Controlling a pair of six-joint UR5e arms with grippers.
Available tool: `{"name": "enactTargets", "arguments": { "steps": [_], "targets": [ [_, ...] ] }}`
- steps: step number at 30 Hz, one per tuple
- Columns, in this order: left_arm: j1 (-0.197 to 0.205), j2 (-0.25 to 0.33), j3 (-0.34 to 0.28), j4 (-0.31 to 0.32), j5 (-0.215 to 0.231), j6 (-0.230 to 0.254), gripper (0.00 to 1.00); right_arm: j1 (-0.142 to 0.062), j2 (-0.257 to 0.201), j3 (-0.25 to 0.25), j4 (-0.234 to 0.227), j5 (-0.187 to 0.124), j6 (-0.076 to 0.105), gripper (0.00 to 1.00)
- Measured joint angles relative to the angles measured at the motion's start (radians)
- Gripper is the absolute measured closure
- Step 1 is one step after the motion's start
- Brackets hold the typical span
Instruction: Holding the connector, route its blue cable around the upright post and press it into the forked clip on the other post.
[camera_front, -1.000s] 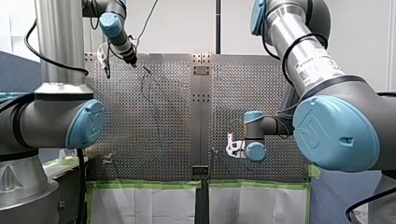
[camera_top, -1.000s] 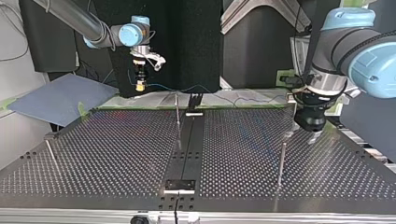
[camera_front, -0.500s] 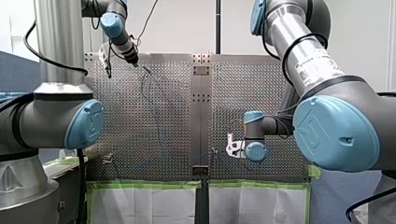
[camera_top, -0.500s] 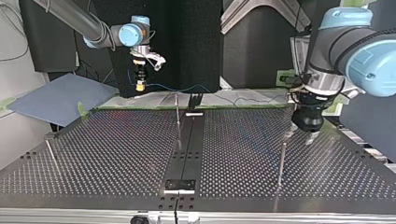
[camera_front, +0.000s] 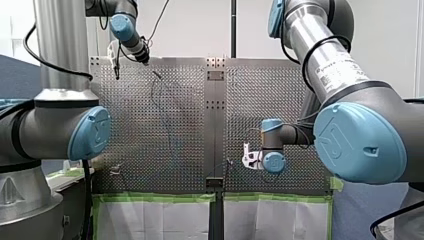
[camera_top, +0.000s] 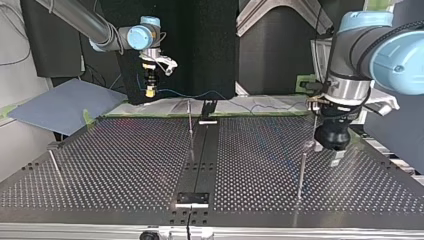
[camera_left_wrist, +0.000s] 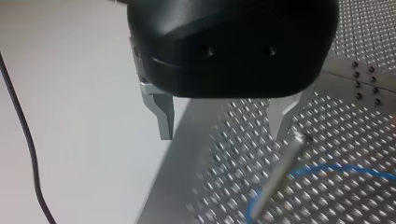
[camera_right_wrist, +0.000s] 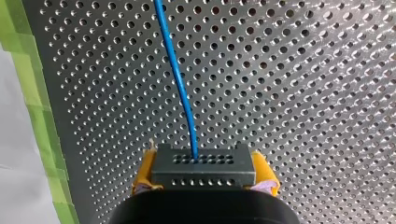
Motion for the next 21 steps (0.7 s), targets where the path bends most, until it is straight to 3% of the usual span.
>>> {"name": "enactTargets", "arguments": {
  "steps": [8,21],
  "targets": [
    [-0.054,0.027,0.0,0.068,0.007,0.068,0.0,0.004,0.0,0.0,-0.001,0.0,0.0,1.0],
    [-0.173,-0.058,0.0,0.187,-0.103,0.187,0.0,0.012,0.0,0.0,-0.004,-0.004,0.003,1.0]
  ]
}}
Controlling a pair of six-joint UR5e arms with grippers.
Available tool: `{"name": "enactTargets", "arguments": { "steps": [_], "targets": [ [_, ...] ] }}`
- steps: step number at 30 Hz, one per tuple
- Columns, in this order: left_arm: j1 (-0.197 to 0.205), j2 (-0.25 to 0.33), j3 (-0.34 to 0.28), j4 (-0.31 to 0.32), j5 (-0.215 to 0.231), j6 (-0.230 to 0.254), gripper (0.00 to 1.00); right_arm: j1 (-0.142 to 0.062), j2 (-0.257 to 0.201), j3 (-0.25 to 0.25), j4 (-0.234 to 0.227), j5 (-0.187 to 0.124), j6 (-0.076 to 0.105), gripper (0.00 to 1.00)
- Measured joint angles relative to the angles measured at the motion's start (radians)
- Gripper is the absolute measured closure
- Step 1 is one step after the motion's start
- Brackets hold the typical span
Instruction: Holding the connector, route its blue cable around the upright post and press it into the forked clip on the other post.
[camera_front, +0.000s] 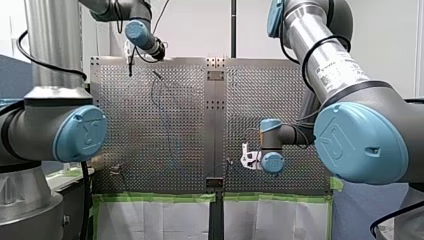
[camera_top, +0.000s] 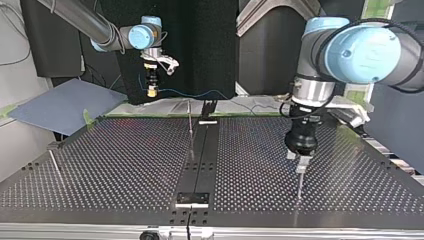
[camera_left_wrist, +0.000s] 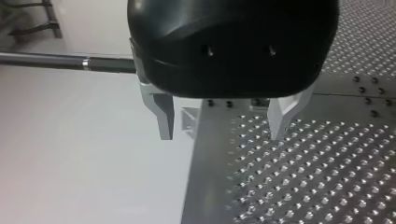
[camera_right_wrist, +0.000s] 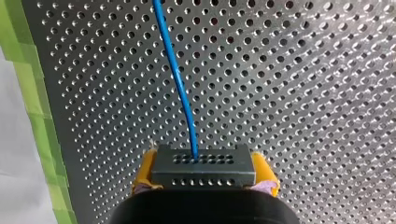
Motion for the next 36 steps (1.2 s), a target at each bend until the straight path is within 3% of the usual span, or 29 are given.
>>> {"name": "enactTargets", "arguments": {
  "steps": [7,12,23,30,36],
  "targets": [
    [-0.058,-0.058,0.0,0.057,-0.058,0.058,0.0,0.003,0.0,0.0,0.0,-0.005,0.003,1.0],
    [-0.101,-0.092,0.0,0.047,-0.101,0.101,0.0,0.005,0.0,0.0,0.0,-0.005,0.003,1.0],
    [-0.19,-0.1,-0.003,-0.014,-0.19,0.19,0.0,0.007,0.0,0.0,0.006,-0.006,0.003,1.0],
    [-0.25,-0.1,-0.036,0.009,-0.253,0.253,0.0,0.01,0.0,0.0,0.012,-0.006,0.003,1.0],
    [-0.261,-0.101,-0.041,0.022,-0.317,0.317,0.0,0.011,0.0,0.0,0.013,-0.006,0.003,1.0]
  ]
}}
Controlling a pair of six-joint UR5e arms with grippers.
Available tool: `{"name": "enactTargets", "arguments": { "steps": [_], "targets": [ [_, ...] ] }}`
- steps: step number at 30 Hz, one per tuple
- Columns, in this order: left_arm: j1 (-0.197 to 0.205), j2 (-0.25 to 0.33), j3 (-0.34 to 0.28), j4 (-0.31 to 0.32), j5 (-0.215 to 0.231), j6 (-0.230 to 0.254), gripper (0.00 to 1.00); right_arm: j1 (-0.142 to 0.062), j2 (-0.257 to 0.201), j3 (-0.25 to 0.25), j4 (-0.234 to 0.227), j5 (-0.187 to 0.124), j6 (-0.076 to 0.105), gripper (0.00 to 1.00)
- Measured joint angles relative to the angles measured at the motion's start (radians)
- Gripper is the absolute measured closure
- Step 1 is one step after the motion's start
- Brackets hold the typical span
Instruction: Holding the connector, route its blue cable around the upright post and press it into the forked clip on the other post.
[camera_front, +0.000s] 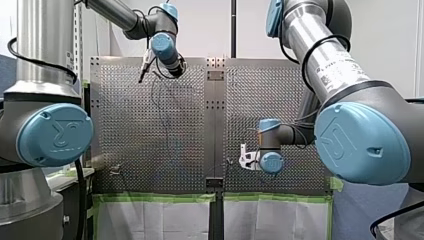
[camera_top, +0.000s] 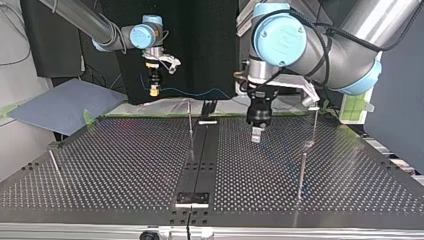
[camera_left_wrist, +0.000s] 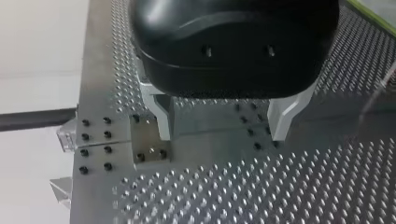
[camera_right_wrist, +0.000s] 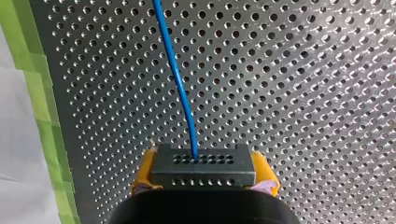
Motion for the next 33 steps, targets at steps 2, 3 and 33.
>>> {"name": "enactTargets", "arguments": {
  "steps": [2,3,33],
  "targets": [
    [0.003,-0.002,0.0,0.005,-0.019,0.019,0.0,0.0,0.0,0.0,0.0,0.0,0.0,1.0],
    [0.006,-0.004,0.0,0.008,-0.032,0.031,0.0,0.0,0.0,0.0,0.0,0.0,0.0,1.0],
    [0.124,-0.145,0.035,0.031,-0.274,0.242,0.0,0.005,0.0,0.0,0.001,0.0,-0.005,1.0]
  ]
}}
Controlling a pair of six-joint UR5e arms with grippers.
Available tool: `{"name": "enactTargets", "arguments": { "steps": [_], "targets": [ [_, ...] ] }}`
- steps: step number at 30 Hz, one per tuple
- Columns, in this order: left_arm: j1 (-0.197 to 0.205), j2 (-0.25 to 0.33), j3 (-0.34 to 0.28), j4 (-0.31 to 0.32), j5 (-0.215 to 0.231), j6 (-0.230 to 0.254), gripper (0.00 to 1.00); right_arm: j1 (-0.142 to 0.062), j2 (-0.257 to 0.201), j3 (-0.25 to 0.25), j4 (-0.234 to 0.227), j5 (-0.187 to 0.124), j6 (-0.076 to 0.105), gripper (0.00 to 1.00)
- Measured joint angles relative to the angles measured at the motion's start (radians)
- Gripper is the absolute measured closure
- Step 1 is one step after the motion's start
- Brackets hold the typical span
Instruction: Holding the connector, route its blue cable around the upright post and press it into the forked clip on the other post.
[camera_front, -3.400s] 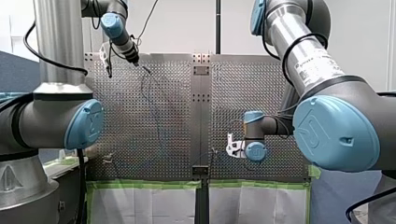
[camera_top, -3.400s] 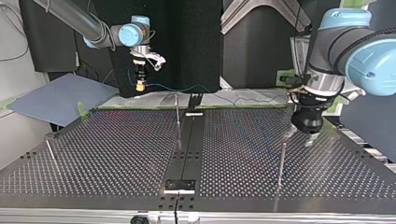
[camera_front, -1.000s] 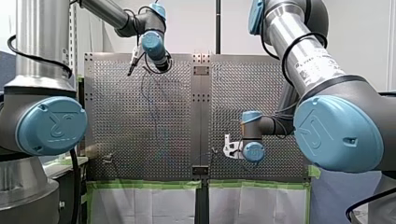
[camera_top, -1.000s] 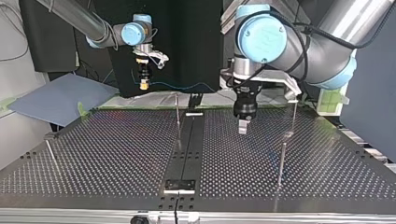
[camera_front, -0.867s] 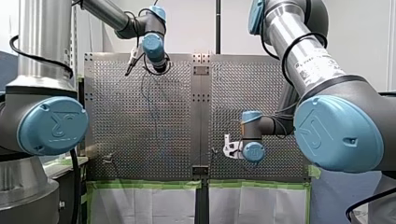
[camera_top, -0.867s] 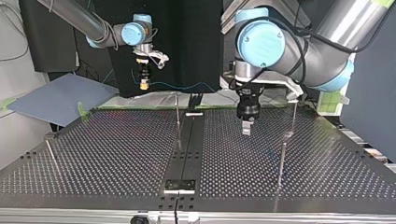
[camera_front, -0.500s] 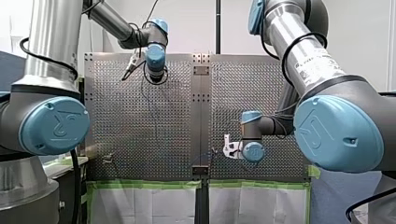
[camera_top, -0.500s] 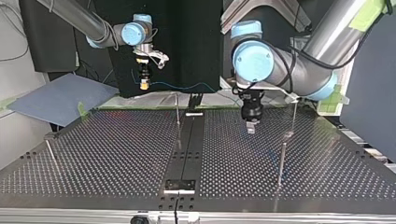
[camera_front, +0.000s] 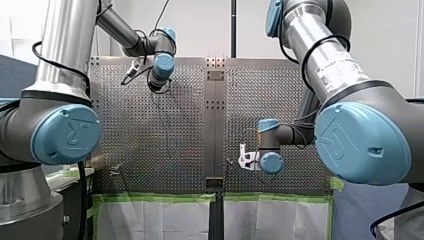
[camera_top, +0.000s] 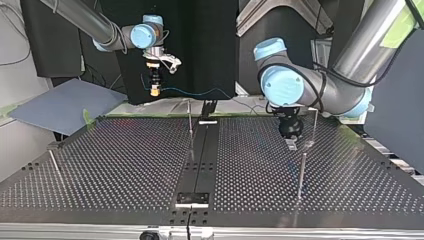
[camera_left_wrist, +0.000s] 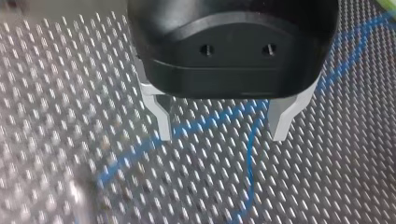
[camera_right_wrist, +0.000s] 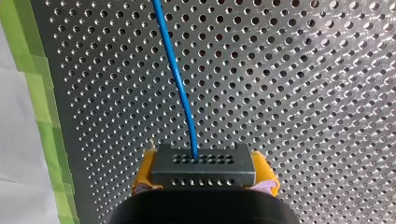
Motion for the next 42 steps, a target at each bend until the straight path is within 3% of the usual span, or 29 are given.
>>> {"name": "enactTargets", "arguments": {
  "steps": [8,18,34,42],
  "targets": [
    [0.034,0.0,0.002,0.001,-0.044,0.051,0.0,0.0,0.0,0.0,0.0,0.0,0.0,1.0],
    [0.014,0.0,0.002,-0.002,0.028,0.084,0.0,0.0,0.0,0.0,-0.001,0.0,0.0,1.0],
    [0.012,-0.003,0.002,0.024,0.086,0.093,0.0,0.003,0.0,0.0,-0.008,0.0,0.005,1.0],
    [0.009,-0.051,0.023,0.035,0.086,0.095,0.0,0.005,0.0,0.0,-0.01,0.0,0.006,1.0]
  ]
}}
